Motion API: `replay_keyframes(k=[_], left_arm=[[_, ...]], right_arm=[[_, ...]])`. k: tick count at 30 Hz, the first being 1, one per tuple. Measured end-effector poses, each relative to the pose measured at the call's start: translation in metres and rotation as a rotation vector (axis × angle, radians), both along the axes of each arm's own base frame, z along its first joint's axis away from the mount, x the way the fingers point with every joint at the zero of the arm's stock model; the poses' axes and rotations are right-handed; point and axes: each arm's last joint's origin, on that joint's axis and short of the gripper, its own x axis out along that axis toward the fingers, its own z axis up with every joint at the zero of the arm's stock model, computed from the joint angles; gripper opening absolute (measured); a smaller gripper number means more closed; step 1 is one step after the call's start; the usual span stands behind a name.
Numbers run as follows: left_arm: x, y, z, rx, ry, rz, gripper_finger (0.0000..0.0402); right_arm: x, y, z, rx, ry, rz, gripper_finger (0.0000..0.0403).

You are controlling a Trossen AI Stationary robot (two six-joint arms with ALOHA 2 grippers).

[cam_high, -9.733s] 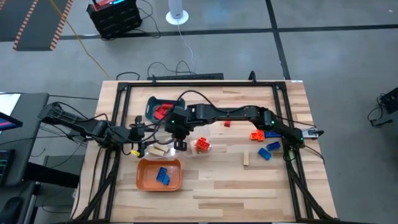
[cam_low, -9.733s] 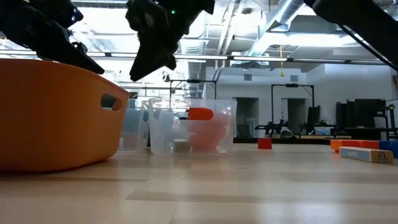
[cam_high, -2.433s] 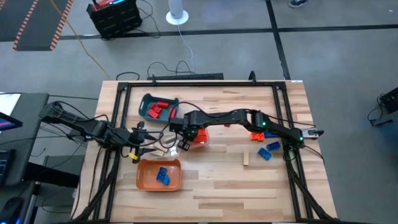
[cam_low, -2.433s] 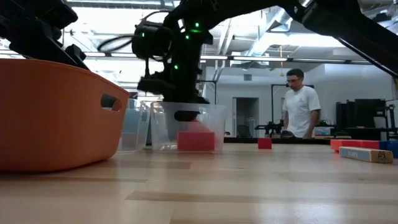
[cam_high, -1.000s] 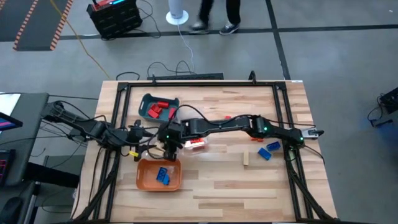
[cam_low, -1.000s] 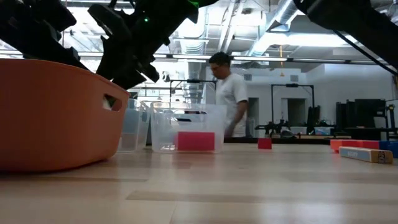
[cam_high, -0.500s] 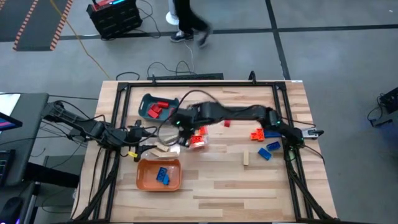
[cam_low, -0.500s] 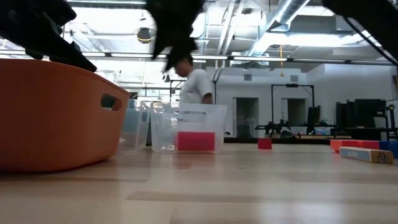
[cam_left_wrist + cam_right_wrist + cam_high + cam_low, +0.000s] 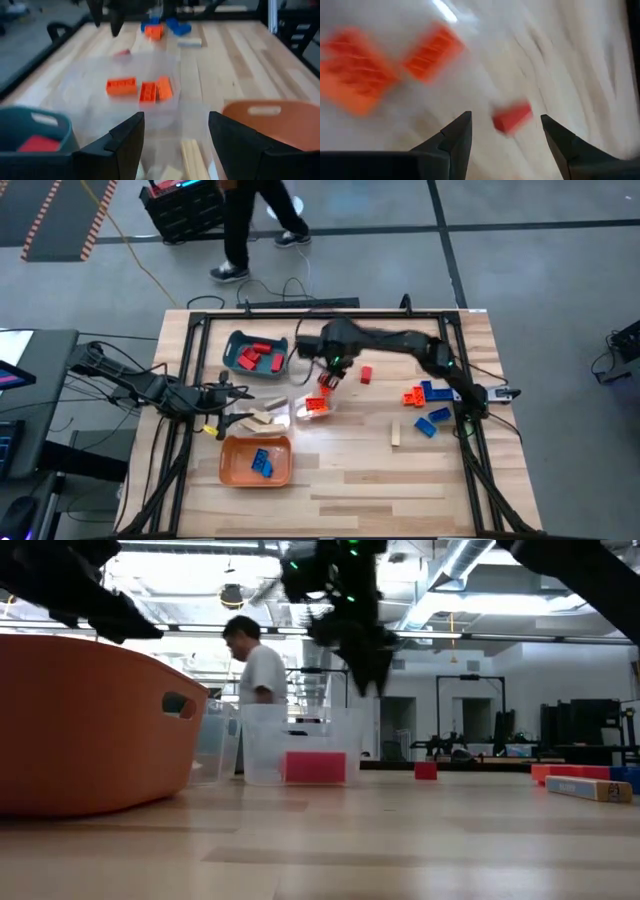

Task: Sort blocks
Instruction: Put the orange game piece into the right transparent bin

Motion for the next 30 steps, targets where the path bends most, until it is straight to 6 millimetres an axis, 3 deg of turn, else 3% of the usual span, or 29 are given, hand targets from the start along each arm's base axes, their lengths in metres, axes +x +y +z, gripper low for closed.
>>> replay_keyframes(k=[3,5,7,10,16,21,26,30], left_arm=[[0.000,-0.001,0.004,0.010,-0.035,-0.011,0.0217],[-0.001,-0.003,0.000,0.004,-0.044,-0.026,0.0217],[-0.003,-0.004,-0.010,-0.009,-0.026,-0.038,0.0217],[-0.005,-0.007,-0.025,-0.054,-0.026,-0.045,0.0217],[-0.008,-0.011,-0.043,-0.168,0.001,-0.038,0.0217],[-0.009,-0.014,-0.043,-0.222,-0.006,-0.052,0.0217],[-0.008,-0.015,-0.038,-0.247,-0.048,-0.056,0.0217],[-0.008,-0.015,-0.038,-0.248,-0.048,-0.056,0.0217]], right_arm=[[-0.017,-0.025,-0.006,-0.007,0.009,-0.207,0.0195],[-0.023,-0.035,-0.018,-0.012,0.025,-0.254,0.0195],[-0.033,-0.037,-0.028,-0.009,0.058,-0.263,0.0195],[-0.054,-0.035,-0.026,0.011,0.043,-0.292,0.0193],[-0.117,-0.031,-0.036,0.129,0.001,-0.405,0.0178],[-0.151,0.007,-0.062,0.246,0.030,-0.075,0.0178],[-0.157,0.042,-0.076,0.249,0.089,0.207,0.0195],[-0.168,0.060,-0.093,0.229,0.190,0.308,0.0216]])
